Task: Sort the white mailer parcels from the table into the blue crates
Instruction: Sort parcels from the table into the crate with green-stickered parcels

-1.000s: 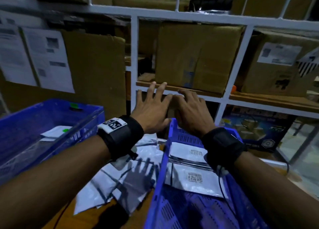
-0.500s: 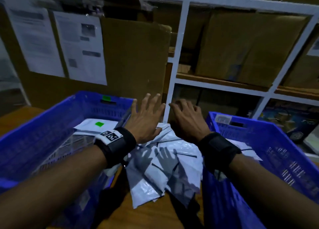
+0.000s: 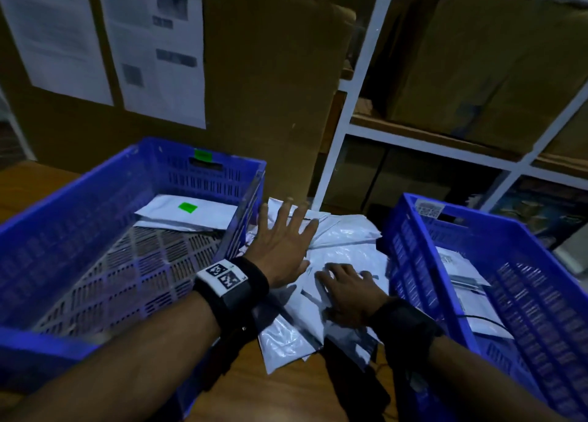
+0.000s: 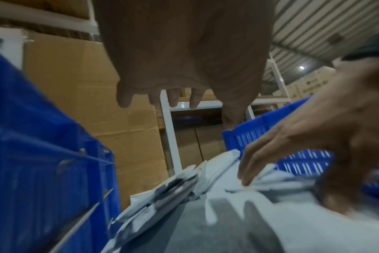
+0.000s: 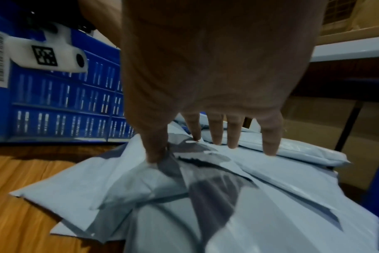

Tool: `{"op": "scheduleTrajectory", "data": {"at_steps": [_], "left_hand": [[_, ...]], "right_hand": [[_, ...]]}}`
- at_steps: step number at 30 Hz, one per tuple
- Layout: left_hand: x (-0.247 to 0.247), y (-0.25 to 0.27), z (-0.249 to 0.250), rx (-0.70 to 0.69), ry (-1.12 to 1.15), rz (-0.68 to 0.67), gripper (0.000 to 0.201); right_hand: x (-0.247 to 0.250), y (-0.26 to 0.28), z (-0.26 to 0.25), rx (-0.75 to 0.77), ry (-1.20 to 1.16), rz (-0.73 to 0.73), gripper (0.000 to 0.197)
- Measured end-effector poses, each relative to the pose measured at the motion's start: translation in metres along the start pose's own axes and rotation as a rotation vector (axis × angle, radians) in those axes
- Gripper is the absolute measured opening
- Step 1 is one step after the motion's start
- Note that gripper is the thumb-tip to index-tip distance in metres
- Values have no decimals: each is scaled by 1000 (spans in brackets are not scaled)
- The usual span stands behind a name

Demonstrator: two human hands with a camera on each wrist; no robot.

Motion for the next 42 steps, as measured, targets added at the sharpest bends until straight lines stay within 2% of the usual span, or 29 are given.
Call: {"op": "scheduleTrajectory", "data": {"at_steps": [2,5,9,13,14,17,19,22,25,27,32,36,42], "left_hand": [[-3,2,6,-45,2,-5,76],[-4,4,12,-82,-15,-6,74],[-6,4,15,-92,-25,-28,72],[-7,9,27,-155,-47,-56,75],[-7,9,29,-162,-59,-57,72],[0,8,29,-137,-57,-22,37],[6,7,24,-100,-41,23,24],[13,4,17,-21,6,126,30],[15,2,4,112,93,234,68],[16,2,0,157,74,309,83],[16,4,1,148,0,340,77],[22,4,3,132,-34,348,72],[55,1,28,79,-56,401,63]], "right_hand": [[-6,3,9,-59,11,-62,92],[-16,9,17,-96,61,-75,92],[-15,15,15,-85,125,11,71],[16,24,1,0,154,217,46],[25,27,-2,21,130,261,43],[49,35,-5,100,22,358,35],[61,39,-4,138,-13,416,33],[74,45,10,106,-27,466,36],[97,54,29,63,-67,531,45],[118,62,43,44,-122,612,44],[166,81,69,47,-339,799,30],[183,90,80,14,-360,813,36],[197,110,89,-13,-465,887,32]]}}
Point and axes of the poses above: each hand's wrist, its own y-axis away from the middle knuckle, its own x-axis out of the back of the hand, z = x × y, the point moved 6 cm from there along -y, towards the middle knuckle, and after that the axes turned 11 degrees about -y, right-handed, at the moved point
